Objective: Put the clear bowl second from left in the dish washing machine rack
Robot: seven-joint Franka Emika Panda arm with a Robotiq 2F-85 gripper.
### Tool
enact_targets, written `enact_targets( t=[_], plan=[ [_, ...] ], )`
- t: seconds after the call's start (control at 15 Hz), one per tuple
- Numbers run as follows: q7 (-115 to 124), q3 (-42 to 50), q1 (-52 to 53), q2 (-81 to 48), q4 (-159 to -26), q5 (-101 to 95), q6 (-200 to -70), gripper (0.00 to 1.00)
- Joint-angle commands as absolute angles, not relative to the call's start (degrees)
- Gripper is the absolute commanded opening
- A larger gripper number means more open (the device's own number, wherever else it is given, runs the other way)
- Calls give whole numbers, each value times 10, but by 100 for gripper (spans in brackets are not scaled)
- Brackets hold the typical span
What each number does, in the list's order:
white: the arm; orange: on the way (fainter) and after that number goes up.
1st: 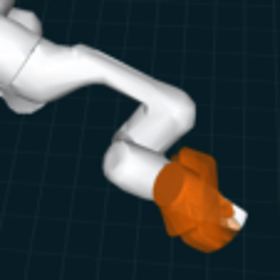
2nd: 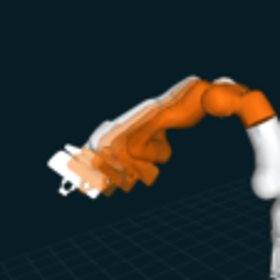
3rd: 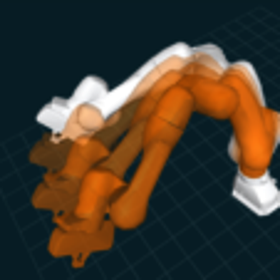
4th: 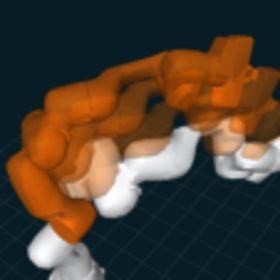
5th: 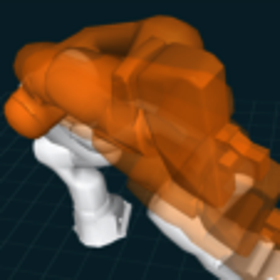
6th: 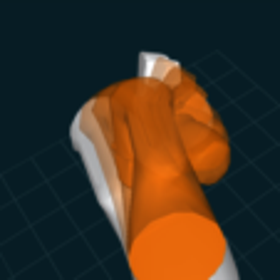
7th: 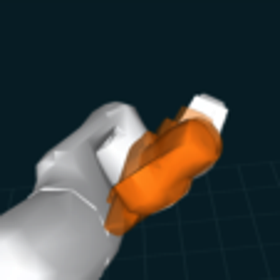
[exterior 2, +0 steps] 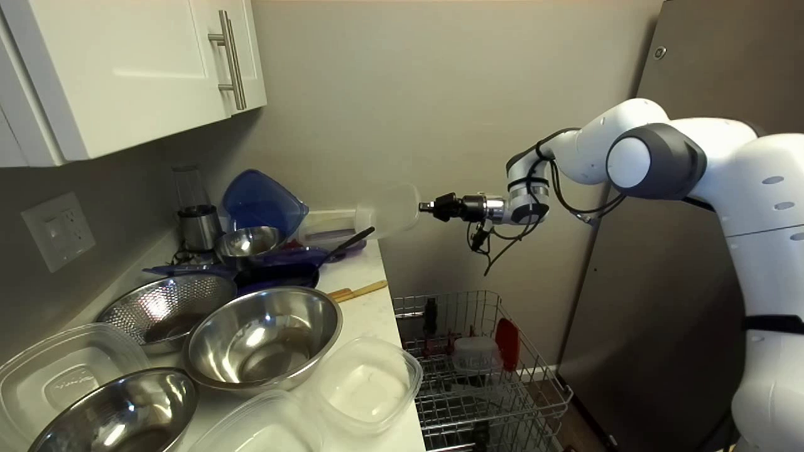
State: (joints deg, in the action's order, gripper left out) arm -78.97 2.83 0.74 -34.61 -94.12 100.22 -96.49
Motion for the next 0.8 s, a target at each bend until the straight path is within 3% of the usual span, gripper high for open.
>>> enact_targets(
  t=[0.0,0.73],
  plan=[
    [-830,40,24,-285,-996,960,-1042,1],
    [-846,25,30,-226,-1035,916,-1177,1]
  ],
)
